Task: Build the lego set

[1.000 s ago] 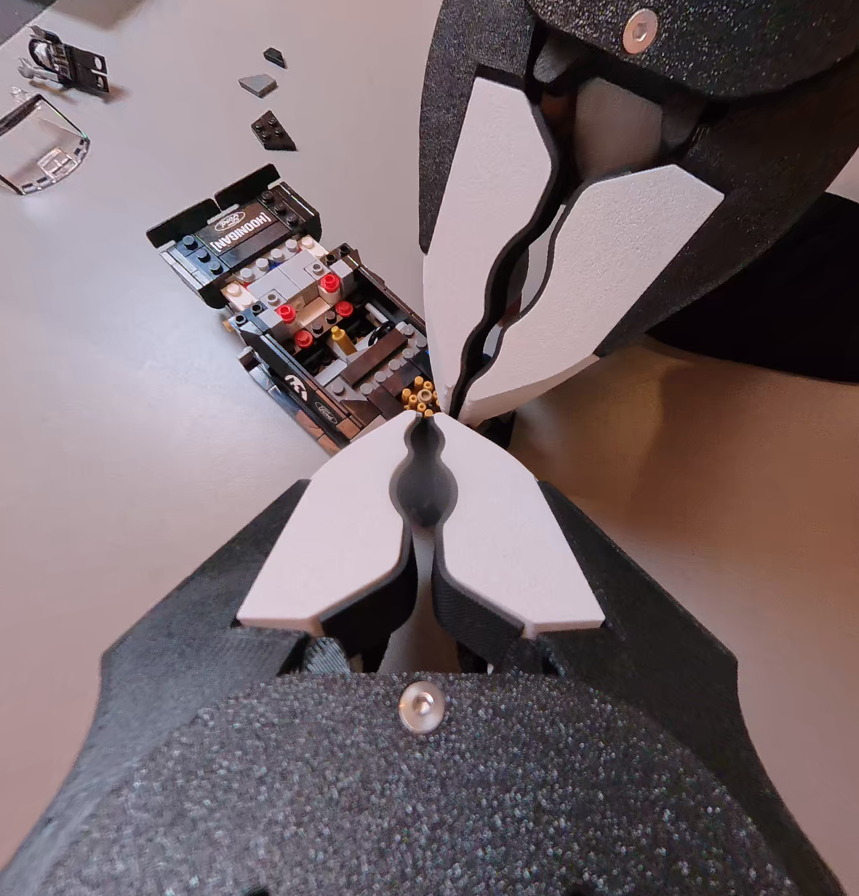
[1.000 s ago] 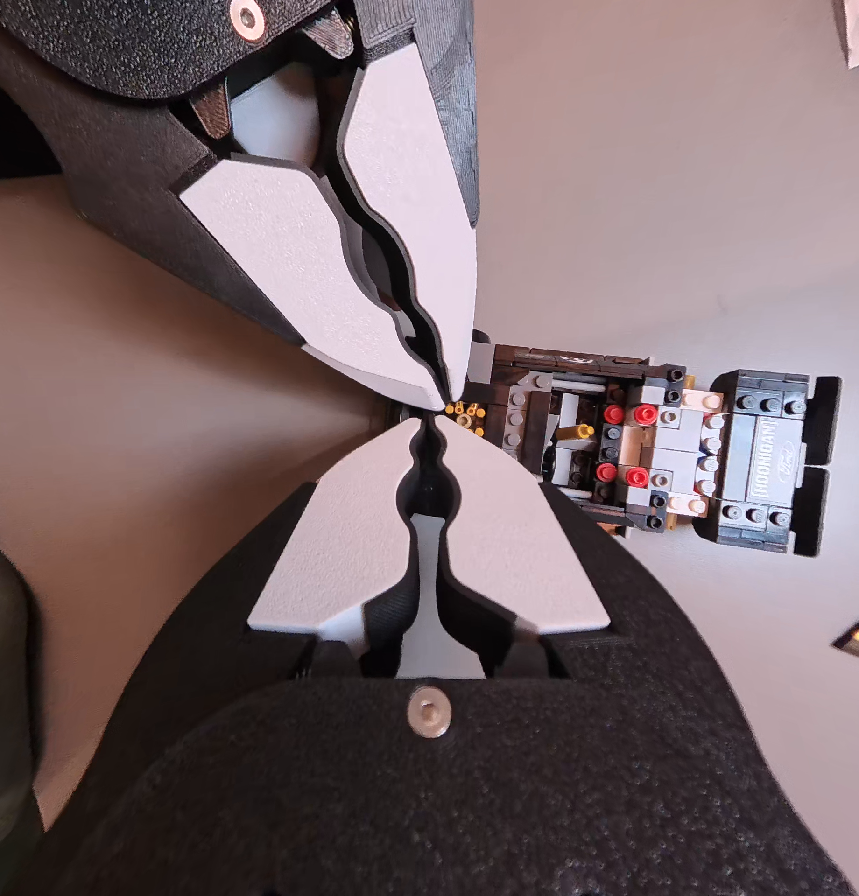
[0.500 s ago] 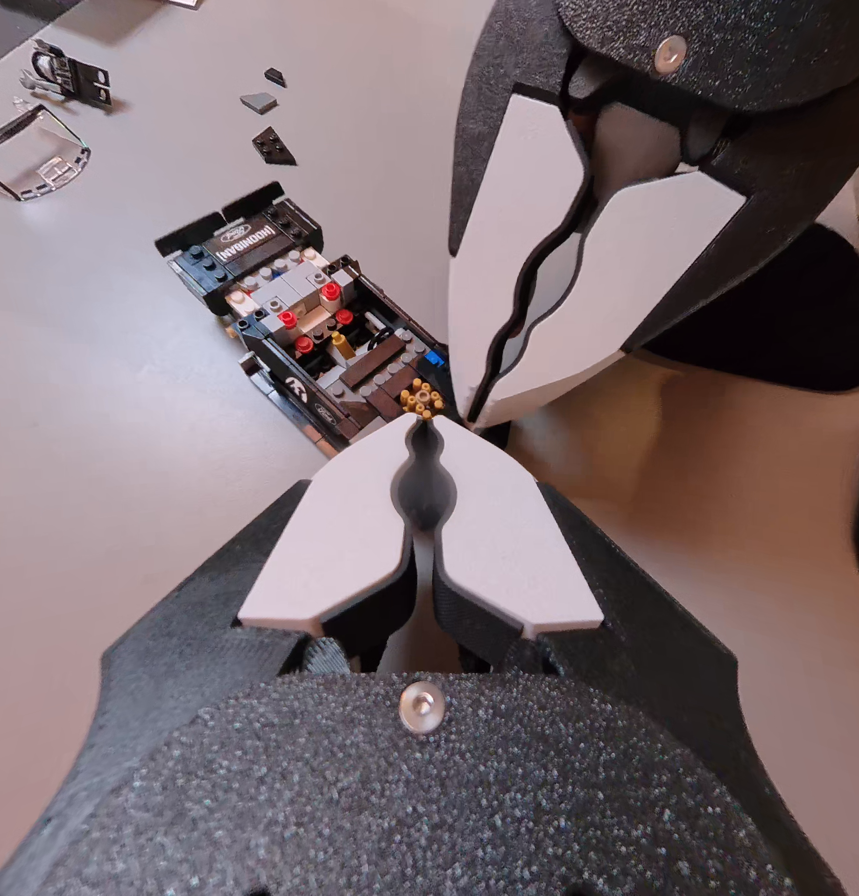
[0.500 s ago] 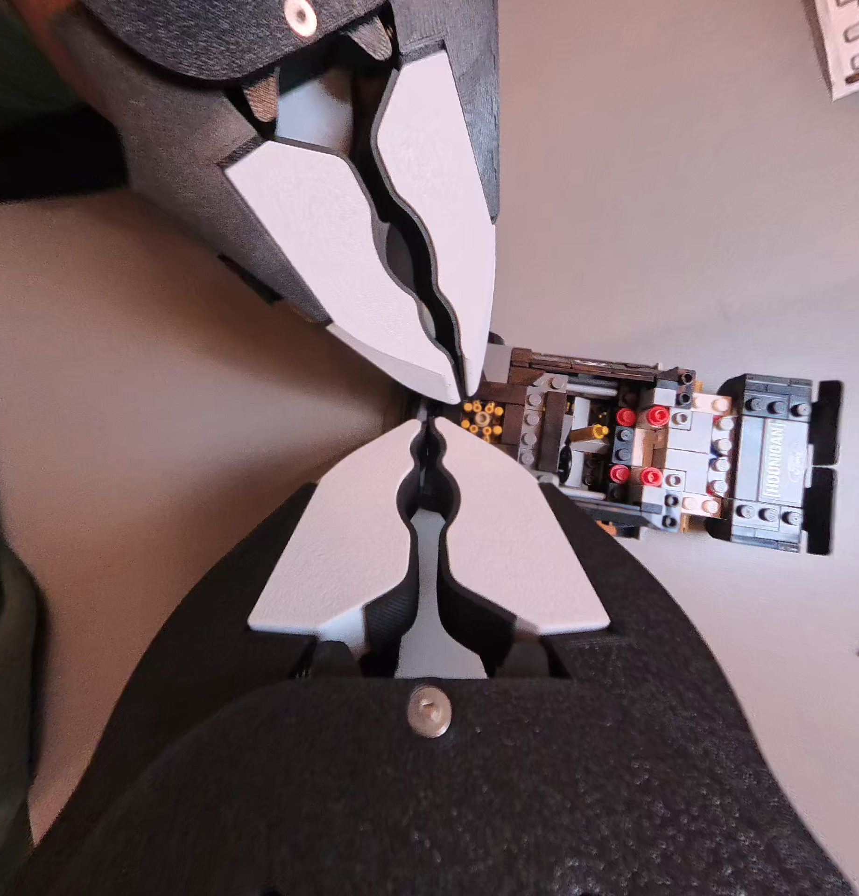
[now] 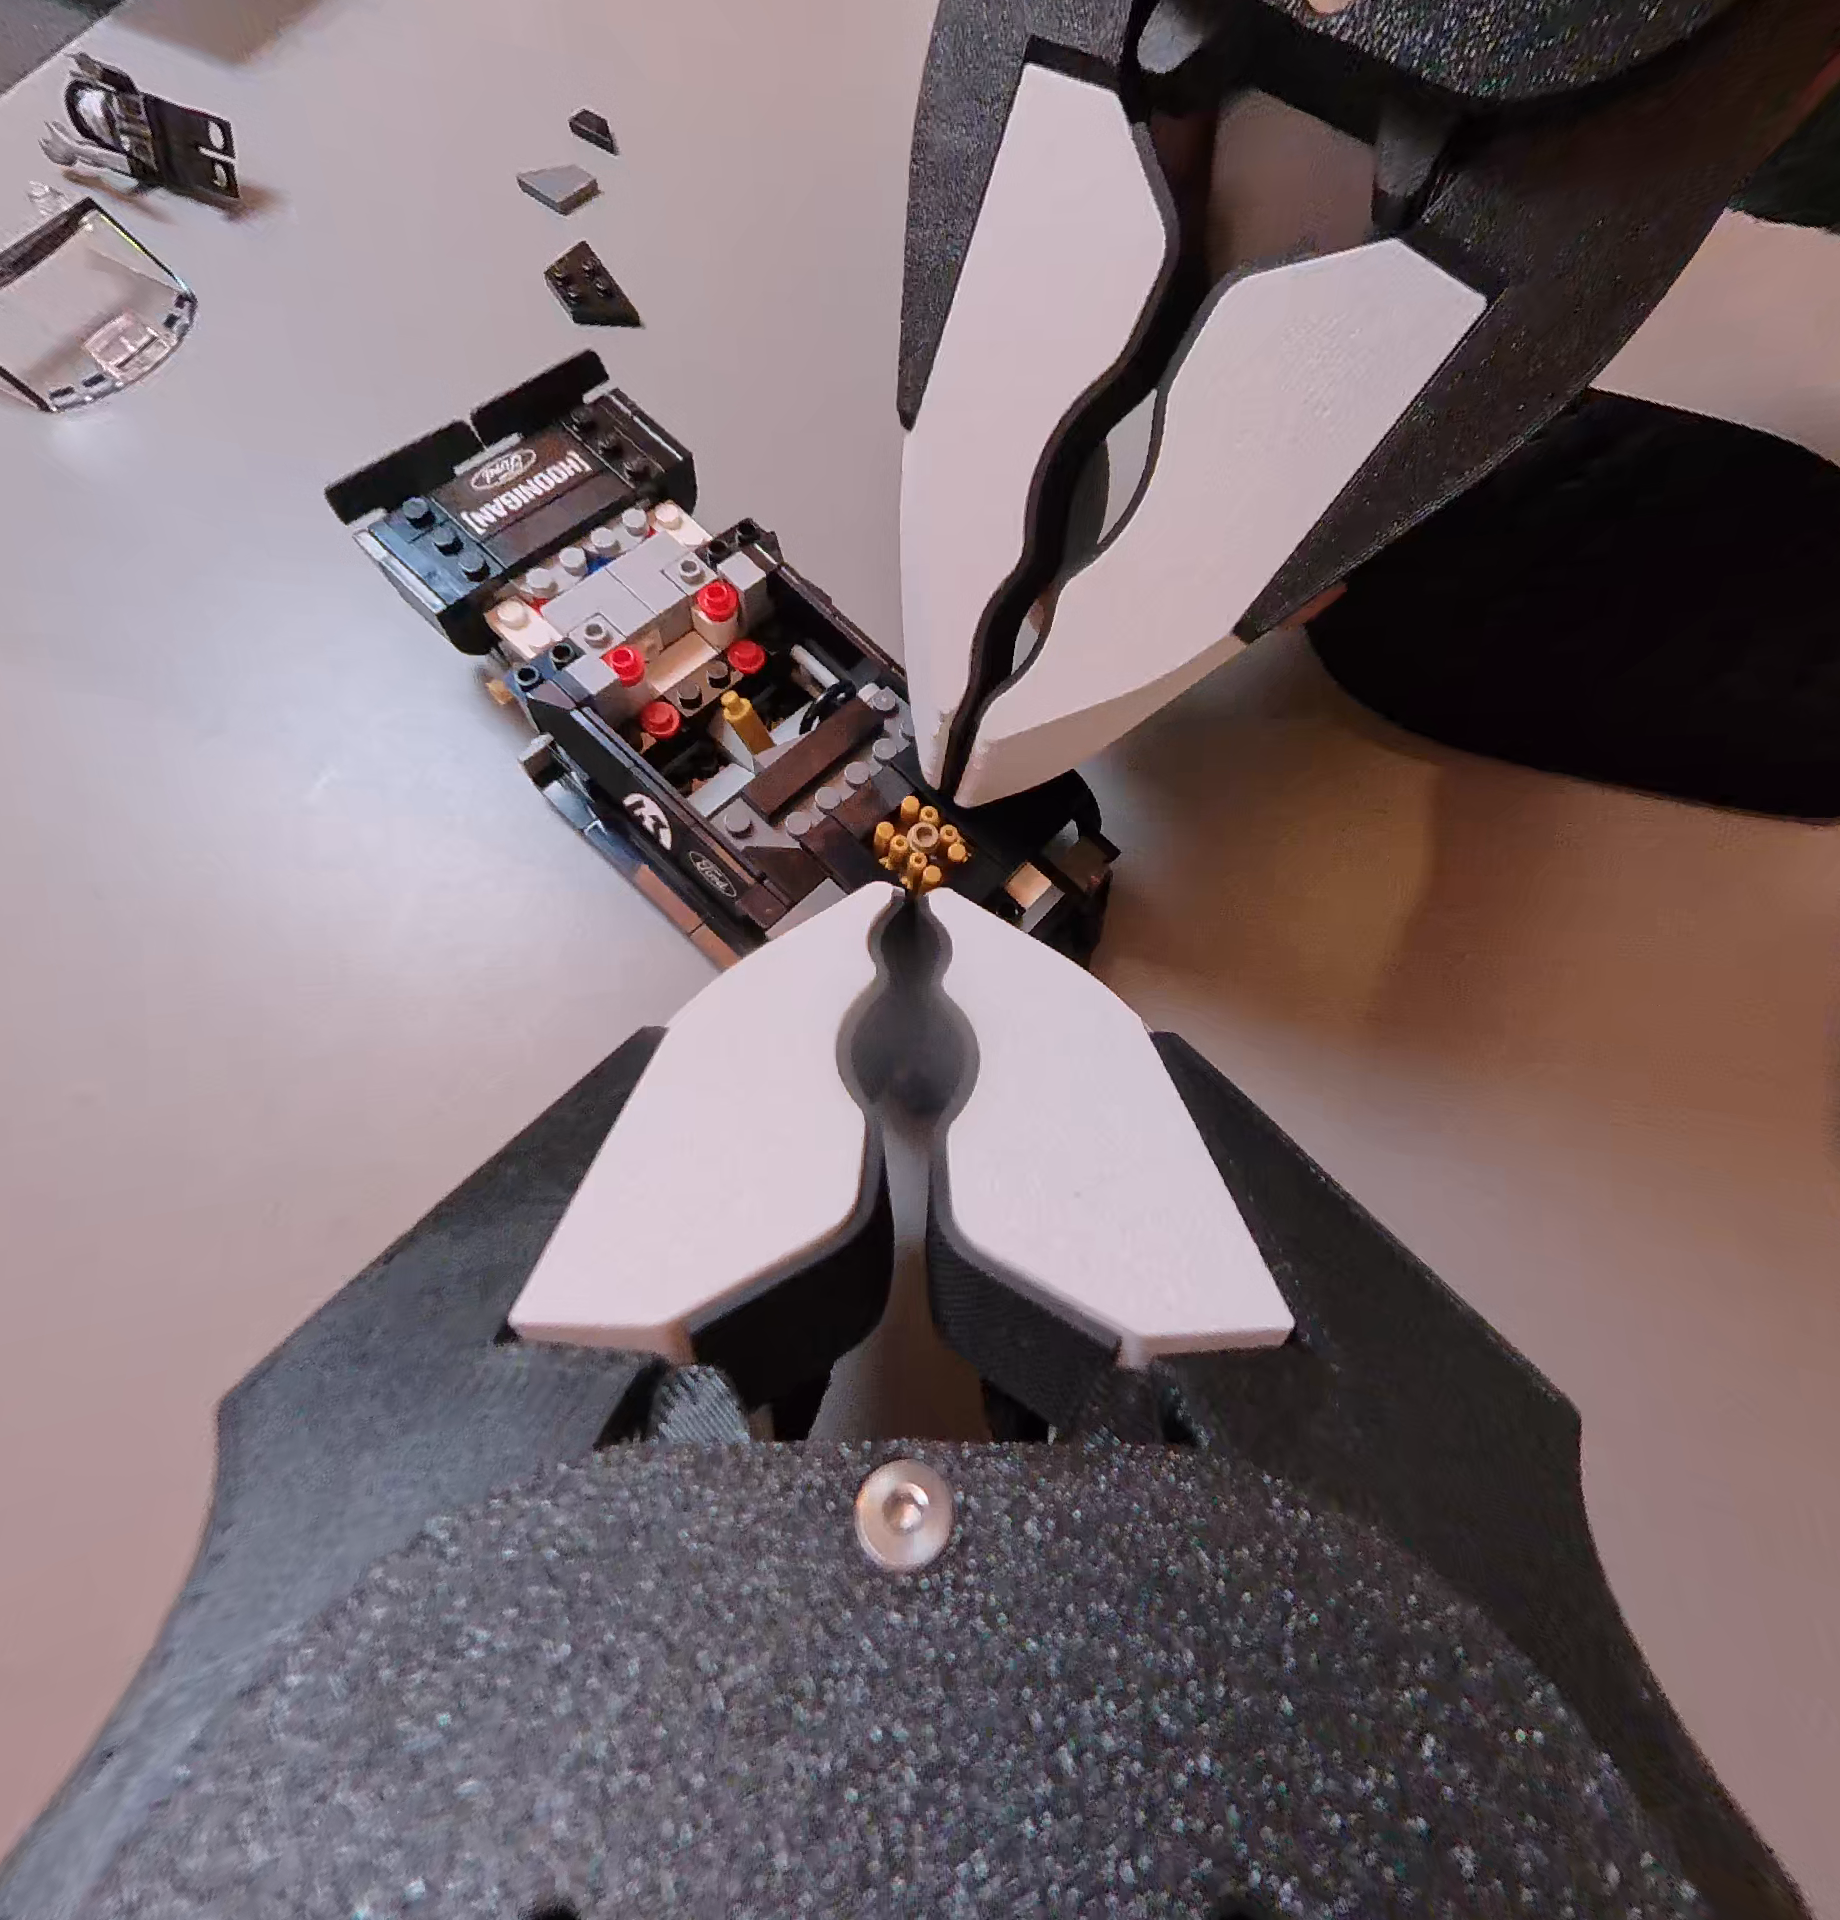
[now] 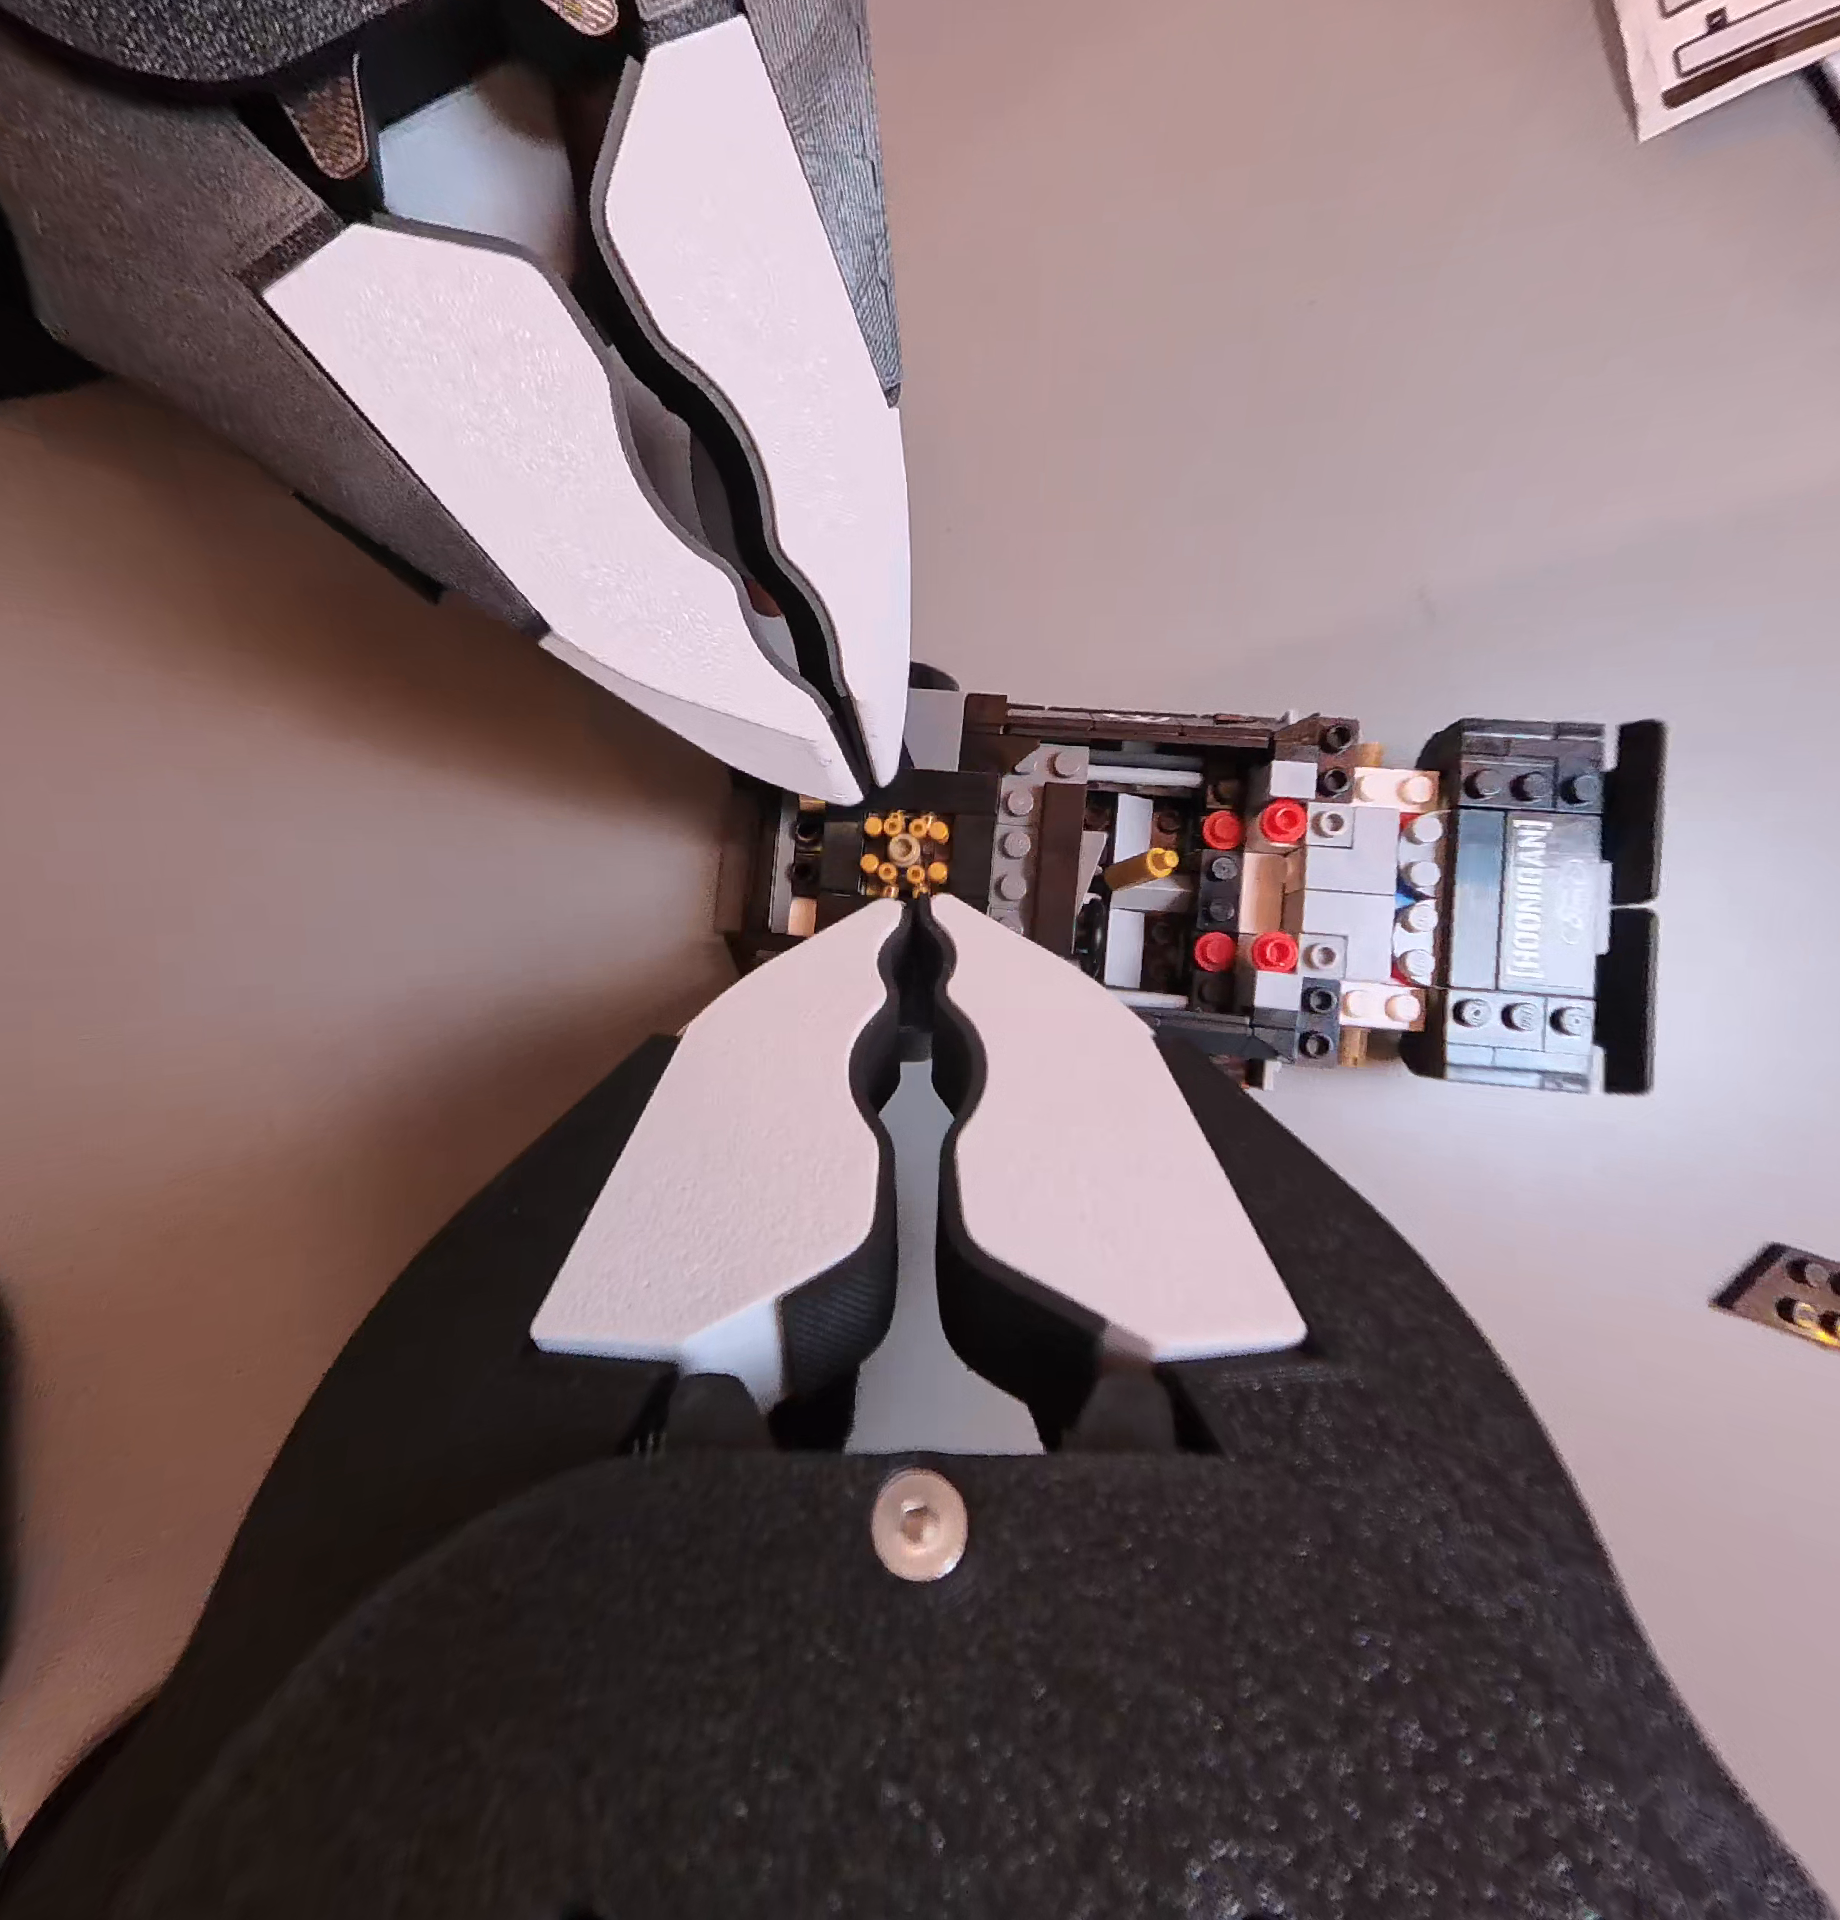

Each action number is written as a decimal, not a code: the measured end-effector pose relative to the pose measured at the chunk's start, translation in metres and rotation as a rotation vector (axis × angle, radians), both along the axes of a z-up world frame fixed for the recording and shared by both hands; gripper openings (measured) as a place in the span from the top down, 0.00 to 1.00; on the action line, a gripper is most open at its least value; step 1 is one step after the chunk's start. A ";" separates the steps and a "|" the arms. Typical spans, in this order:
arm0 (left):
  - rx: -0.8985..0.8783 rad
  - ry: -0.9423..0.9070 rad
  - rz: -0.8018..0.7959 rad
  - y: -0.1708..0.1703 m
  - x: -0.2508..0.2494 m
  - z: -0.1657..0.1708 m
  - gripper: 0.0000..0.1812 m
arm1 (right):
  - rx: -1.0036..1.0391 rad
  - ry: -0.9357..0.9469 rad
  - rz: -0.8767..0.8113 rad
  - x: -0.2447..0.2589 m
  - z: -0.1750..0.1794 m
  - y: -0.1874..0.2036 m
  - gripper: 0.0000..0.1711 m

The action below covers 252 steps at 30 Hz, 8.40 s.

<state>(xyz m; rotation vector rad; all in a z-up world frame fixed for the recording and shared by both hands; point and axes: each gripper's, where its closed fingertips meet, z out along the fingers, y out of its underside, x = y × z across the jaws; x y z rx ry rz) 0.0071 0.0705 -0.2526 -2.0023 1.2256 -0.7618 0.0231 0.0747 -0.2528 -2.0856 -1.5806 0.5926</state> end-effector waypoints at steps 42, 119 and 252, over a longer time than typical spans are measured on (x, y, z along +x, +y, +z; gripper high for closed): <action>-0.018 0.094 -0.051 0.017 0.007 -0.002 0.99 | -0.063 -0.081 0.082 -0.005 -0.001 0.013 1.00; -0.019 0.088 -0.061 0.016 0.010 0.001 1.00 | -0.068 0.123 0.008 0.007 0.001 -0.001 1.00; 0.184 -0.126 0.219 -0.017 -0.053 0.020 0.74 | 0.367 0.102 -0.532 0.054 0.001 0.052 0.48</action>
